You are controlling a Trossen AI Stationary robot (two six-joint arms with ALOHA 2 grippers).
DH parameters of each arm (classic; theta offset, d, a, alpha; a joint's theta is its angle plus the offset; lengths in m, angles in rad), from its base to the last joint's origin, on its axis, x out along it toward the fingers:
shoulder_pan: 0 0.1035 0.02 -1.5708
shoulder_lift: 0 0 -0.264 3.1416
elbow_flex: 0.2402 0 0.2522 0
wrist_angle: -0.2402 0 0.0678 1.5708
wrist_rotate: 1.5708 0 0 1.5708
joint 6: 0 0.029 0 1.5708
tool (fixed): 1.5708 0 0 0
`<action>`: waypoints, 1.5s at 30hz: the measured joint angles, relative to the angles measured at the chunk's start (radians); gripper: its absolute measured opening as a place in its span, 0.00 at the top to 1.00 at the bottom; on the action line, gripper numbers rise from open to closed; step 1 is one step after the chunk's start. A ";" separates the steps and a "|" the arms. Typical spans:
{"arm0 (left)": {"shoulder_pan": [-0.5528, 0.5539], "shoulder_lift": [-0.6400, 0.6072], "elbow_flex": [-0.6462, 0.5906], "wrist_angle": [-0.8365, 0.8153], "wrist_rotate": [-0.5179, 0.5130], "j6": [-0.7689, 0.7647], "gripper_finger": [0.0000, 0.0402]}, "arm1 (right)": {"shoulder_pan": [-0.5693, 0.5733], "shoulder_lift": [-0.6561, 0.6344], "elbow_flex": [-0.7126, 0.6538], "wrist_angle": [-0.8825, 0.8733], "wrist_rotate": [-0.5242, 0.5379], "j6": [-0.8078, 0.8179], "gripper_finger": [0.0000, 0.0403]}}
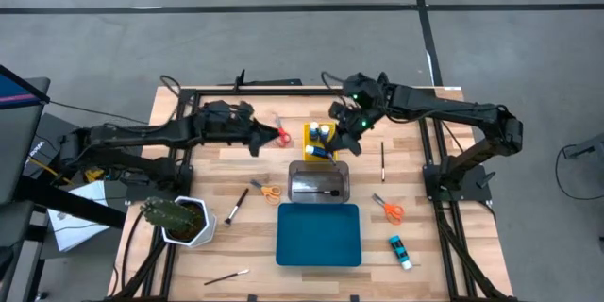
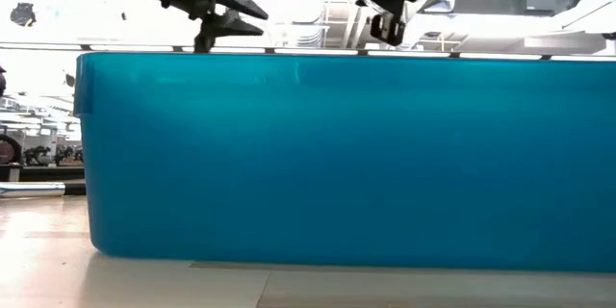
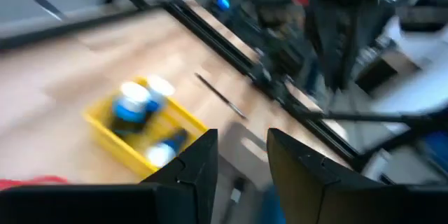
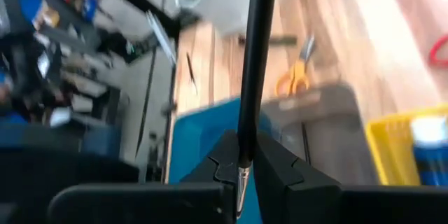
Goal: Pick & Place Paint Supplies
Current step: Put the makeup brush into the black bin
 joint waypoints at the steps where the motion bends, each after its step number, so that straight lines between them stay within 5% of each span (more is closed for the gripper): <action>1: 0.007 -0.024 0.000 -0.012 -0.028 0.012 0.71 | 0.009 0.000 0.000 -0.022 0.005 -0.016 0.96; 11: 0.055 -0.202 0.000 -0.081 -0.208 0.072 0.71 | 0.058 0.083 0.089 -0.241 0.101 -0.132 0.96; 24: 0.055 -0.223 0.000 -0.112 -0.246 0.079 0.71 | 0.150 0.496 0.786 -0.834 0.372 -0.388 0.96; 40: 0.055 -0.297 0.000 -0.454 -0.390 0.107 0.71 | 0.269 0.732 0.805 -0.861 0.409 -0.371 0.96; 45: 0.055 -0.350 0.000 -0.522 -0.425 0.116 0.71 | 0.273 0.766 0.803 -0.862 0.344 -0.360 0.96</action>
